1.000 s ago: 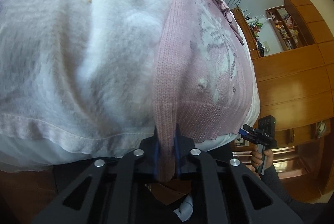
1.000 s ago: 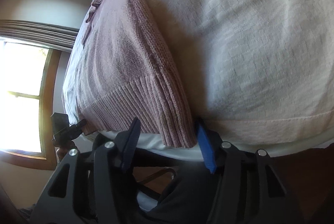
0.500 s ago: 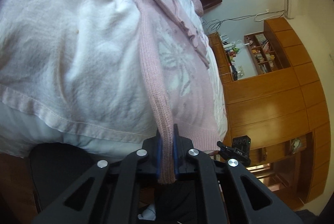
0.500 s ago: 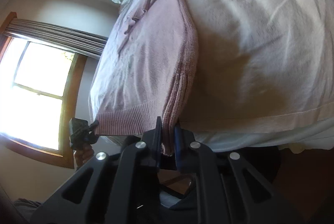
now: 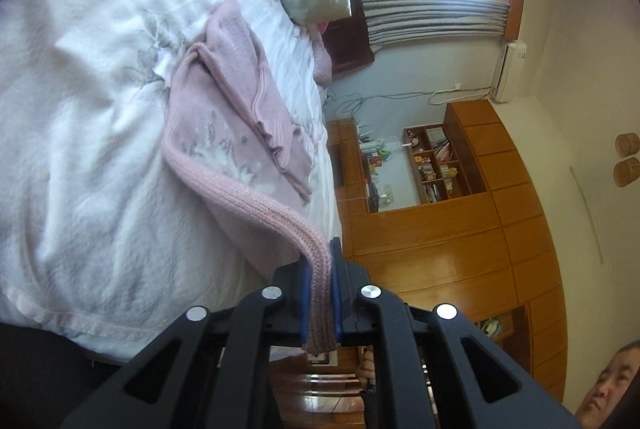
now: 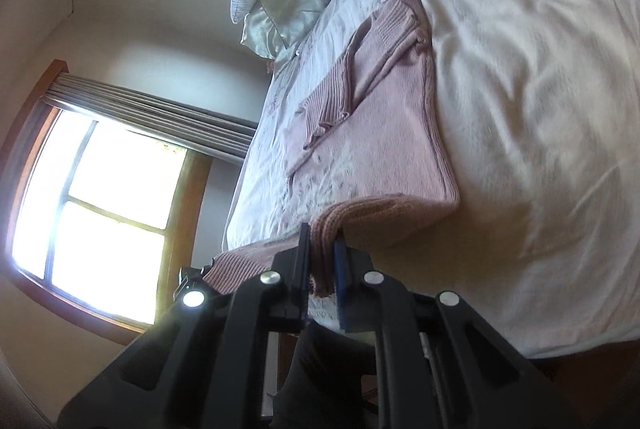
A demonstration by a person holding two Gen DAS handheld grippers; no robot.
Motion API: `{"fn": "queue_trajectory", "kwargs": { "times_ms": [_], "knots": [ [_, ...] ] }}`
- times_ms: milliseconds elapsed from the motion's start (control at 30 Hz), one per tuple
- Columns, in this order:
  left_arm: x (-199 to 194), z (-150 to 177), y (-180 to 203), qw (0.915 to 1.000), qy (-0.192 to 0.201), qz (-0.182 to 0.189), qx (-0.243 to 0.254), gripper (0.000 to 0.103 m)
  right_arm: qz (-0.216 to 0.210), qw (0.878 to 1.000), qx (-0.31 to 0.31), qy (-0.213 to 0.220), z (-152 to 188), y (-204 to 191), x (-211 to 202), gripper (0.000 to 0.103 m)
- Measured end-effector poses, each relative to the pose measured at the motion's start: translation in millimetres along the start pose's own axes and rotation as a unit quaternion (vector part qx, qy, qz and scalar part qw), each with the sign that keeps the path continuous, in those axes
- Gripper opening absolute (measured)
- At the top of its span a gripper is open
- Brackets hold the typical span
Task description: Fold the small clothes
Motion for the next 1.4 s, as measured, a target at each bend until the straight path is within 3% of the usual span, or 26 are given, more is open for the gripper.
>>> {"fn": "queue_trajectory", "kwargs": {
  "times_ms": [267,600,733,767,833,933,1033,1167,1267,1400],
  "knots": [
    [46.0,-81.2,-25.8,0.9970,0.031,0.007,-0.070,0.008,0.038,0.999,0.012,0.005,-84.0,16.3,29.2,0.009],
    [113.1,-146.7,-101.9,0.9870,0.023,-0.066,-0.145,0.008,0.097,0.994,0.030,-0.035,-152.8,75.6,104.2,0.009],
    [124.6,-156.7,-129.5,0.9818,0.023,-0.090,-0.165,0.009,0.096,0.993,0.050,-0.044,-167.2,94.8,123.3,0.017],
    [125.3,-157.0,-131.1,0.9818,0.023,-0.092,-0.165,0.012,0.091,0.993,0.056,-0.045,-168.4,96.2,124.5,0.021],
    [123.4,-157.5,-126.2,0.9842,0.026,-0.098,-0.145,0.016,0.080,0.995,0.049,-0.039,-169.3,91.0,120.8,0.040],
    [114.0,-158.8,-106.8,0.9884,0.031,-0.121,-0.086,0.025,0.082,0.996,0.028,-0.027,-171.2,81.8,105.7,0.045],
    [104.4,-165.1,-85.3,0.9856,0.034,-0.165,-0.009,0.035,0.105,0.994,-0.003,-0.023,-172.3,76.2,92.7,0.045],
    [104.1,-171.6,-66.5,0.9649,0.019,-0.241,0.103,0.037,0.144,0.987,-0.059,-0.032,-168.4,72.0,89.8,0.051],
    [117.1,-166.5,-67.8,0.9408,-0.020,-0.295,0.166,0.038,0.168,0.980,-0.095,-0.045,-163.2,71.7,100.5,0.051],
    [132.8,-155.4,-85.2,0.9093,-0.076,-0.347,0.216,0.047,0.189,0.974,-0.109,-0.060,-160.3,84.1,117.6,0.051]
  ]
}}
Point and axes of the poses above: each gripper's, at about its wrist camera, not at the fingertips, and x roughly the way its jaws point, y to its right, z to its underside, the point moved 10 cm from there along x, roughly the way its jaws point, and after that the axes turned 3 degrees about -z, right-handed, at the moved point
